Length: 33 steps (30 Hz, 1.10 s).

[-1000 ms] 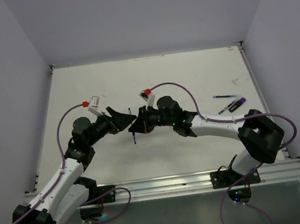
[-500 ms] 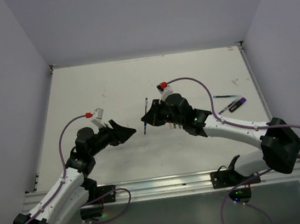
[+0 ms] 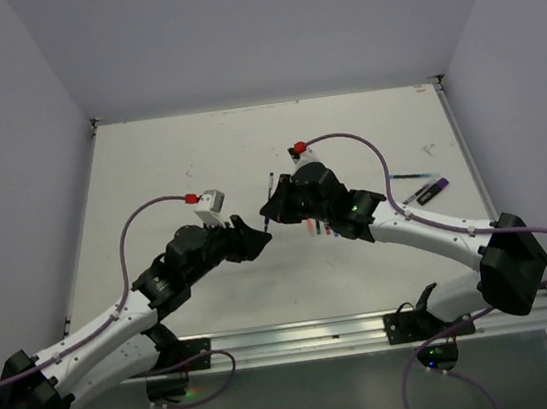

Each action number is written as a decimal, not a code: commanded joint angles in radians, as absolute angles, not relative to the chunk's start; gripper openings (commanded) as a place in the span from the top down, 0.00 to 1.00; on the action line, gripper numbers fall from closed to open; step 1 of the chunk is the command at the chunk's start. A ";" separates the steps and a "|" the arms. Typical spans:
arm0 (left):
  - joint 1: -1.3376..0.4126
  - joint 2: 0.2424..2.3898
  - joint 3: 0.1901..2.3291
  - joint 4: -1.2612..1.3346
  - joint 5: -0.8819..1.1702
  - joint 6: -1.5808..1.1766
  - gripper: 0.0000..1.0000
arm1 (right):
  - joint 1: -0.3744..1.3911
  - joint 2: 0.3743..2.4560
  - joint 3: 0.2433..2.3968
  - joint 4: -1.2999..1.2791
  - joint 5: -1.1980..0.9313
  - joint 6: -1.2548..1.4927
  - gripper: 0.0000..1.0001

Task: Open the pen caps

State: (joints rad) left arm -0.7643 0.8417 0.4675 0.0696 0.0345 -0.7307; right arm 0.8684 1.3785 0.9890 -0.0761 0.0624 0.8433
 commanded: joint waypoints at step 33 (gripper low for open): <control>-1.038 1.101 0.729 -0.091 -0.453 -0.575 0.75 | 0.870 1.373 1.008 -0.106 0.048 0.893 1.00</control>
